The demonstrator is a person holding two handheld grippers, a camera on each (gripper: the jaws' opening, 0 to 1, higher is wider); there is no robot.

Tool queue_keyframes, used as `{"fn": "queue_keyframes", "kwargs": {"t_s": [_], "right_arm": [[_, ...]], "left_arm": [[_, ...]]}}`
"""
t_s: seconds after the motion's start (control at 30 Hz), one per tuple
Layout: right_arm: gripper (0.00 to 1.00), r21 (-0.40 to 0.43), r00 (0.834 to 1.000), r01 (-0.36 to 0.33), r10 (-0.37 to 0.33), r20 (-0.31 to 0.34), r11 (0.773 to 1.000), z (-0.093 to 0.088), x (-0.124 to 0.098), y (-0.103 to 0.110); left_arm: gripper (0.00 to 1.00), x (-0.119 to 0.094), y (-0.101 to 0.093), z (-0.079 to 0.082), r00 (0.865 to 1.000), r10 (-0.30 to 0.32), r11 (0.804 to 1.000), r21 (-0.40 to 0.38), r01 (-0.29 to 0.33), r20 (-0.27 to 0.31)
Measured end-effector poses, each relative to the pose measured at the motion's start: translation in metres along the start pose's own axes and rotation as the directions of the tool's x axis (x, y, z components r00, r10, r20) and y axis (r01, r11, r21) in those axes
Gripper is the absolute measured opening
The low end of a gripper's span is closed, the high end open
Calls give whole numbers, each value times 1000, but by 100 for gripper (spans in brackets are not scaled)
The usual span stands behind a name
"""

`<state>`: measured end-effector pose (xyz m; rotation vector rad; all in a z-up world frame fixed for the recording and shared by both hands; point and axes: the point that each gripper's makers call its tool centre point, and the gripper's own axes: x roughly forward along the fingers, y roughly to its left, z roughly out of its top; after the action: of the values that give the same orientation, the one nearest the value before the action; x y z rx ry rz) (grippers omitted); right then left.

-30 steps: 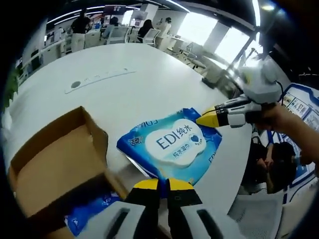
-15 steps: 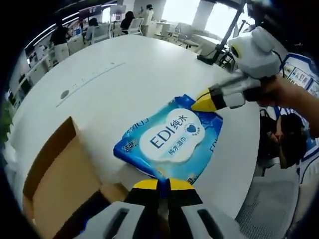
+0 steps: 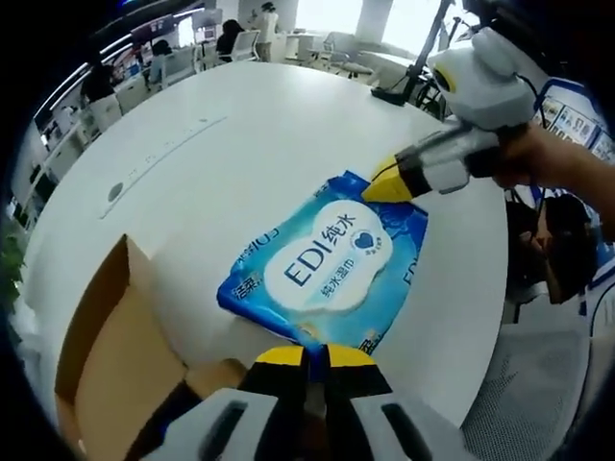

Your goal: Operate the shoe box by opening the lid, removing the specified soft item, and placing it in the target area until the item is outside and the box remains undamaged.

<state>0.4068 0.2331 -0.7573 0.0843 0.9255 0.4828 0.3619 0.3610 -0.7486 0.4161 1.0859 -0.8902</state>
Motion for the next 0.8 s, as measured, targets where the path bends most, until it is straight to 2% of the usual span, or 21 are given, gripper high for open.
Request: {"fn": "queue_keyframes", "kwargs": {"t_s": [0.27, 0.43, 0.8], "right_arm": [[2, -7, 1000, 14, -14, 19, 1000, 0, -1, 0], [5, -40, 999, 33, -32, 26, 999, 0, -3, -1], [13, -85, 999, 30, -27, 41, 996, 6, -18, 3]], "left_arm": [[8, -2, -3, -3, 1000, 8, 1000, 26, -8, -9], [11, -6, -3, -4, 1000, 22, 999, 49, -22, -2], [23, -23, -8, 4, 997, 7, 1000, 12, -8, 74]]}}
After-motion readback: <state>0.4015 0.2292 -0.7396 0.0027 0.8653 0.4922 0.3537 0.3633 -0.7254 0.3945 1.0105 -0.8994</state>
